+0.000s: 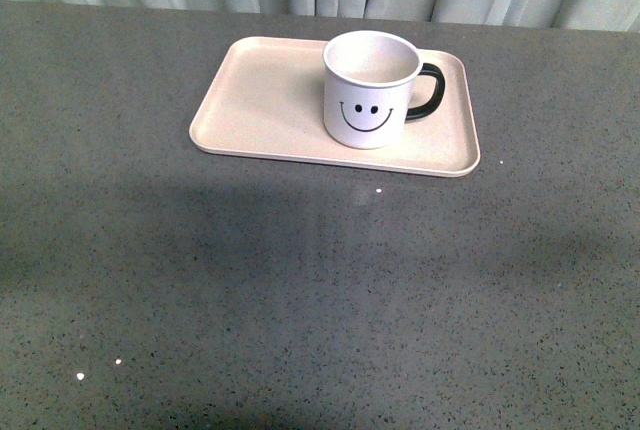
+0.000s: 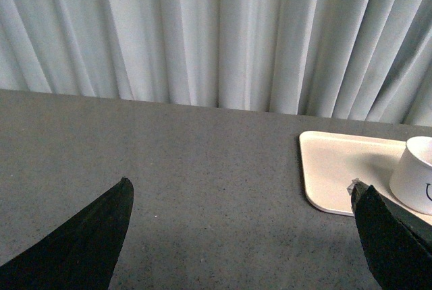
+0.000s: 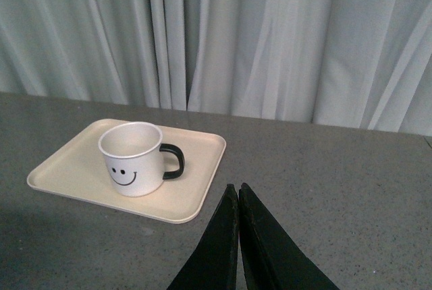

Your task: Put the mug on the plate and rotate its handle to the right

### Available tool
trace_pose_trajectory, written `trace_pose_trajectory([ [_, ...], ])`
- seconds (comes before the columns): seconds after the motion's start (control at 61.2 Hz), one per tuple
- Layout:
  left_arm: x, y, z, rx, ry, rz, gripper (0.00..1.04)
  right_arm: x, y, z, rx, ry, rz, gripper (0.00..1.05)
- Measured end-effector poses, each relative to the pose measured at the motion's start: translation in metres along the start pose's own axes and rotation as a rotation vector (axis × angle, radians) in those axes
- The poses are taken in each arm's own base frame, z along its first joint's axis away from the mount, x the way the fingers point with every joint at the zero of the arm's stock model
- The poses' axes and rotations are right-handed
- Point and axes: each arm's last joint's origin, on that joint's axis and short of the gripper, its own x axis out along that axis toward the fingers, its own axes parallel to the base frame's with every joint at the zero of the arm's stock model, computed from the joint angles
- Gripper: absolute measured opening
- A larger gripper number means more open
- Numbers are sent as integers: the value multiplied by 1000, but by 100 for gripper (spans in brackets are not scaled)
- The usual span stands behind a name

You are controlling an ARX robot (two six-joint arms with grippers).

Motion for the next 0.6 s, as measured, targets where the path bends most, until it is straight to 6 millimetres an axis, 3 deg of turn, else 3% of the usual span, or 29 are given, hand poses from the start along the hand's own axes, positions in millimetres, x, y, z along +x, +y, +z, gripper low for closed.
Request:
trace_pose_trajectory([
  [0.605,0,0,0,0,0,0,95,-18,0,-3,0,6,0,2],
])
